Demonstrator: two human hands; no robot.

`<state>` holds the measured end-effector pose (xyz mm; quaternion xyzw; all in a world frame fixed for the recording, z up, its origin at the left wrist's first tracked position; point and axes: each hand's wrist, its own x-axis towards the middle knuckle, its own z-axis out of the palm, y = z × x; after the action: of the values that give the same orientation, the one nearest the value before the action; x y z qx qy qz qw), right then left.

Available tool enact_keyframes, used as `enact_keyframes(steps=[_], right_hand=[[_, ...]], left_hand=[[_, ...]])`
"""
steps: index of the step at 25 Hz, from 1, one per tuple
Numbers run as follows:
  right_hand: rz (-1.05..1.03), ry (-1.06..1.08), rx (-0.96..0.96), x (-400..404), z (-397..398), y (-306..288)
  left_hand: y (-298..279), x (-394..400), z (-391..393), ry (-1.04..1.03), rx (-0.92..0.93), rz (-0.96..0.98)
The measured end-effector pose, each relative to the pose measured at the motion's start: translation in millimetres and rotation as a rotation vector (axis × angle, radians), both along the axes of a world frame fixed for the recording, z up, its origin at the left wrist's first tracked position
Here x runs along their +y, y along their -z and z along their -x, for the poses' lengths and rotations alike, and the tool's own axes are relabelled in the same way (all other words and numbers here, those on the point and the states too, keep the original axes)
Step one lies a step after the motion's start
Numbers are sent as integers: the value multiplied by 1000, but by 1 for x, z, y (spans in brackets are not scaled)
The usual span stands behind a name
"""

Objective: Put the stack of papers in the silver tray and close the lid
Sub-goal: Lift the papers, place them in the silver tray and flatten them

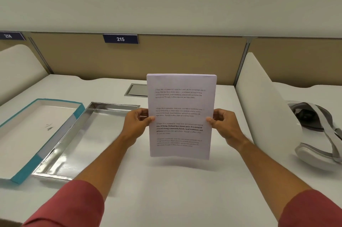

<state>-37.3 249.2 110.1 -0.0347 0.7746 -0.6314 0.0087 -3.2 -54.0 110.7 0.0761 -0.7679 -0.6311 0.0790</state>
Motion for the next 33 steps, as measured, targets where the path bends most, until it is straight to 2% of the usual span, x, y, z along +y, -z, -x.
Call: enact_keyframes(steps=[10,19,26,33], right_hand=[[54,-48,-64,-68,-12,-15],[72,25,-193,-197,-35,-9],[10,127,-322,-291,-50,9],[-70,220,-427,-338,-42,22]], left_hand=[[-11,-59,-30,-90,-25,-63],[-5,-182,-44,-120,-85,-170],[10,-270,-44,-160,-199,-129],[34,-310,-30,-184,-343,-60]])
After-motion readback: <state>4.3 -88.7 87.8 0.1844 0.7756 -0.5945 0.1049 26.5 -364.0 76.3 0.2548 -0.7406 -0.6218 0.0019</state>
